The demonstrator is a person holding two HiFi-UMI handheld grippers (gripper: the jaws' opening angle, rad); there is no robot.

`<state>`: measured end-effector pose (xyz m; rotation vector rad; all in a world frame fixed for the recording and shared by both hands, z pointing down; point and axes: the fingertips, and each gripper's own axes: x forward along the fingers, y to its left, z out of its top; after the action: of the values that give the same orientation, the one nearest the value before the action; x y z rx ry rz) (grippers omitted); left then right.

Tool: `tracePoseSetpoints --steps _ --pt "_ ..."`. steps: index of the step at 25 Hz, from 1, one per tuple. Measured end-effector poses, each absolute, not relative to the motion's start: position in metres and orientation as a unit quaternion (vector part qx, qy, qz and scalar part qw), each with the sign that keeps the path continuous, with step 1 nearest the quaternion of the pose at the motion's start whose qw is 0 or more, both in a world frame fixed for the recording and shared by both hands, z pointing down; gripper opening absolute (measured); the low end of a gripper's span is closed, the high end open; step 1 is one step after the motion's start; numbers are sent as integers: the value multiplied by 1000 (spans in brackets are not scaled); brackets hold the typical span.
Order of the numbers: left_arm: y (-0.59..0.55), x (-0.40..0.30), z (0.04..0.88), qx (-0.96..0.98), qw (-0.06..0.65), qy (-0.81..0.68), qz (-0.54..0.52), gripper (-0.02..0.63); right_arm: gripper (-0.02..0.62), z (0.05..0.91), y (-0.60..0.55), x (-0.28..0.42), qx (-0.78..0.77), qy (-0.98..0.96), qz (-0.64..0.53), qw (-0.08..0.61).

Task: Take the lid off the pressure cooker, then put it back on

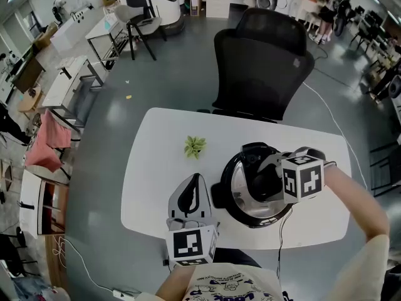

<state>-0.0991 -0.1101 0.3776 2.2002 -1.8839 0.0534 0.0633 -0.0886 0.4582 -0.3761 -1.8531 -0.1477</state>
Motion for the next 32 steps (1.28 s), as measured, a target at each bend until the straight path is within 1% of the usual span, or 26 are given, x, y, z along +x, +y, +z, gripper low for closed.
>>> tracePoseSetpoints --steps 14,18,20,22,25,31,32 --pt "-106 -99 372 762 121 -636 18 12 310 457 -85 62 -149 -801 -52 577" --pt "-106 -101 370 762 119 -636 14 12 422 455 -81 59 -138 -817 -47 558" --pt "-106 -101 368 763 118 -636 13 12 431 447 -87 54 -116 -831 -61 540" --pt "-106 -101 364 763 114 -636 12 12 432 432 -96 47 -84 -853 -75 509" --pt "-107 -100 359 766 108 -634 10 12 428 403 -108 33 -24 -889 -89 449" --pt "-110 -97 351 772 99 -628 6 12 331 359 -116 16 101 -928 -102 345" --pt "-112 -97 349 773 96 -627 5 12 296 351 -120 16 128 -932 -103 324"
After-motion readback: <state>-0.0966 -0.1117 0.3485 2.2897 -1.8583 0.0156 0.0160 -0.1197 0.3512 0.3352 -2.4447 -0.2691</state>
